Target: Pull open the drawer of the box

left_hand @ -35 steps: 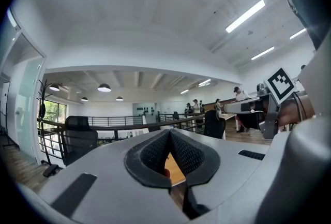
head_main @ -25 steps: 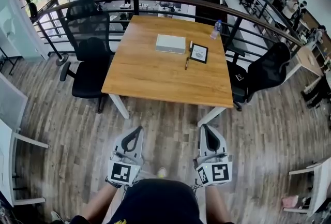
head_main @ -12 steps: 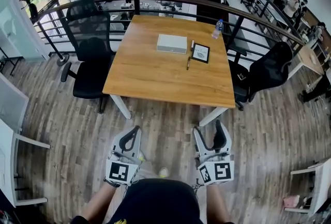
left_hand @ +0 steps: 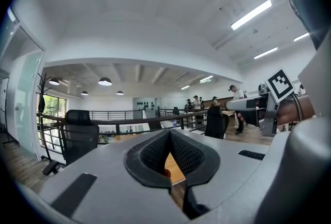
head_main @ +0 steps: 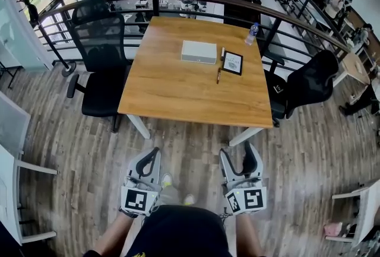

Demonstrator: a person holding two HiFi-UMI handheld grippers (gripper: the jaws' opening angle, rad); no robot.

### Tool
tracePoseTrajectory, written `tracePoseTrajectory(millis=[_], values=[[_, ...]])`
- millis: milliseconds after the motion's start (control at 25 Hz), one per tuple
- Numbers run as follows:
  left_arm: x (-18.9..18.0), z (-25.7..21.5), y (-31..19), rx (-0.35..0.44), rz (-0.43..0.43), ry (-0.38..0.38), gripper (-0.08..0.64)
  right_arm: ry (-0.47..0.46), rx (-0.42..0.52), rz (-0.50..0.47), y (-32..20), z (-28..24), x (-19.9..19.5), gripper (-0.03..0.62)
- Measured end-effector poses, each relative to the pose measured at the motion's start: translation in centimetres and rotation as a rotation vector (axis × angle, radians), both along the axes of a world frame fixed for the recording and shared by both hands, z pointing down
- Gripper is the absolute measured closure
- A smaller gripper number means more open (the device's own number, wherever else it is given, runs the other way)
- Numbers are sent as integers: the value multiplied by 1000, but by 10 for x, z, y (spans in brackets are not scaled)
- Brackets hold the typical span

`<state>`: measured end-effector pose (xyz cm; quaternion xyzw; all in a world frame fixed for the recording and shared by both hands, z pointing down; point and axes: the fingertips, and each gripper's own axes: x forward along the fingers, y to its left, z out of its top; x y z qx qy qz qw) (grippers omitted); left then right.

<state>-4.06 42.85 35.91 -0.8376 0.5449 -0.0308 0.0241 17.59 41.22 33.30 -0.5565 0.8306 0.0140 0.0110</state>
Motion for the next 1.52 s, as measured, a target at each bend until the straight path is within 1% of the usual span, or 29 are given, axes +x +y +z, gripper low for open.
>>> tracePoseTrajectory(millis=[80, 160, 280, 400, 640, 800, 920, 1040, 1120, 1240, 1400, 1520], values=[[-10, -4, -16, -10, 6, 16, 543, 2, -7, 9, -12, -6, -9, 275], [-19, -7, -33, -14, 22, 14, 543, 9, -3, 19, -24, -15, -17, 275], [-32, -14, -60, -1, 41, 9, 543, 8, 9, 41, -45, -26, -29, 279], [-52, -18, -82, 10, 40, 27, 543, 9, 15, 56, -66, -28, -46, 285], [-97, -8, -116, -4, 54, 44, 543, 4, -7, 66, -96, -28, -88, 288], [-126, 2, -136, -13, 72, 25, 543, 33, -17, 99, -103, -29, -100, 299], [-145, 7, -151, -14, 56, 15, 543, 47, -36, 124, -109, -28, -104, 302], [-166, 7, -169, -24, 23, 34, 543, 60, -39, 144, -116, -29, -108, 315], [-171, 7, -176, -26, 29, 31, 543, 70, -40, 155, -119, -30, -110, 316], [-168, 5, -184, -13, 49, 23, 543, 74, -39, 159, -127, -30, -113, 318], [-159, 1, -191, -1, 58, 49, 543, 67, -34, 158, -141, -28, -114, 321], [-158, 1, -201, -3, 48, 52, 543, 66, -24, 151, -155, -29, -115, 321]])
